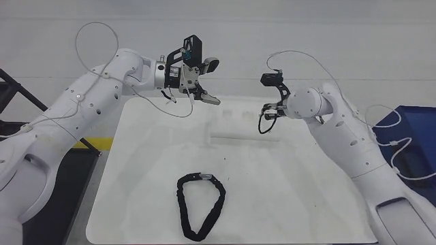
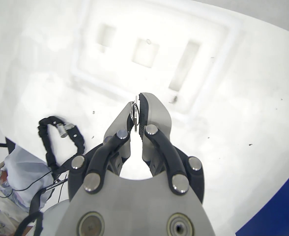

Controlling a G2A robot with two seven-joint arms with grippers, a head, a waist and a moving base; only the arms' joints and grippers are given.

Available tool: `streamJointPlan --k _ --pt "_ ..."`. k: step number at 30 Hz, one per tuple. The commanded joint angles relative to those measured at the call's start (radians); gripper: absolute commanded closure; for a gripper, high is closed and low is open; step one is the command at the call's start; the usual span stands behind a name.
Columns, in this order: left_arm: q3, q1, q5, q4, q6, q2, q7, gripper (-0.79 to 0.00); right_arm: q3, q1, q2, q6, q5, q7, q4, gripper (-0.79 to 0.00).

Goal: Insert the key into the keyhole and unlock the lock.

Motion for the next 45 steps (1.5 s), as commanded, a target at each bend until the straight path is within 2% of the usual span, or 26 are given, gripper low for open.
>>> streamJointPlan --k 1,9,13,17,20,24,28,38,40,43,45 --pt "0.0 0.0 0.0 0.0 0.0 0.0 0.0 -0.785 0.049 -0.029 0.012 -0.011 0.039 0.007 -0.065 0.0" --pt "0.0 0.0 0.0 0.0 0.0 0.0 0.0 -0.785 0.222 -0.139 0.053 -0.02 0.157 0.016 -0.283 0.0" --pt "0.0 0.0 0.0 0.0 0.0 0.0 0.0 -0.785 0.306 -0.194 0.065 -0.045 0.272 0.008 -0.362 0.0" --pt "0.0 0.0 0.0 0.0 0.0 0.0 0.0 -0.785 0.385 -0.255 0.068 -0.116 0.511 0.007 -0.336 0.0" --pt "0.0 0.0 0.0 0.0 0.0 0.0 0.0 -0.785 0.415 -0.265 0.077 -0.111 0.498 0.005 -0.31 0.0" --pt "0.0 0.0 0.0 0.0 0.0 0.0 0.0 -0.785 0.469 -0.295 0.081 -0.133 0.618 -0.015 -0.279 0.0" --pt "0.0 0.0 0.0 0.0 0.0 0.0 0.0 -0.785 0.509 -0.314 0.091 -0.155 0.634 -0.015 -0.28 0.0" --pt "0.0 0.0 0.0 0.0 0.0 0.0 0.0 -0.785 0.509 -0.314 0.091 -0.155 0.634 -0.015 -0.28 0.0" --pt "-0.002 0.03 0.017 -0.005 0.033 0.001 -0.027 -0.785 0.509 -0.314 0.091 -0.155 0.634 -0.015 -0.28 0.0" --pt "-0.01 0.082 0.017 -0.003 0.028 0.007 -0.028 -0.785 0.509 -0.314 0.091 -0.155 0.634 -0.015 -0.28 0.0" --pt "-0.008 0.117 0.073 -0.008 0.041 0.012 -0.037 -0.785 0.509 -0.314 0.091 -0.155 0.634 -0.015 -0.28 0.0"
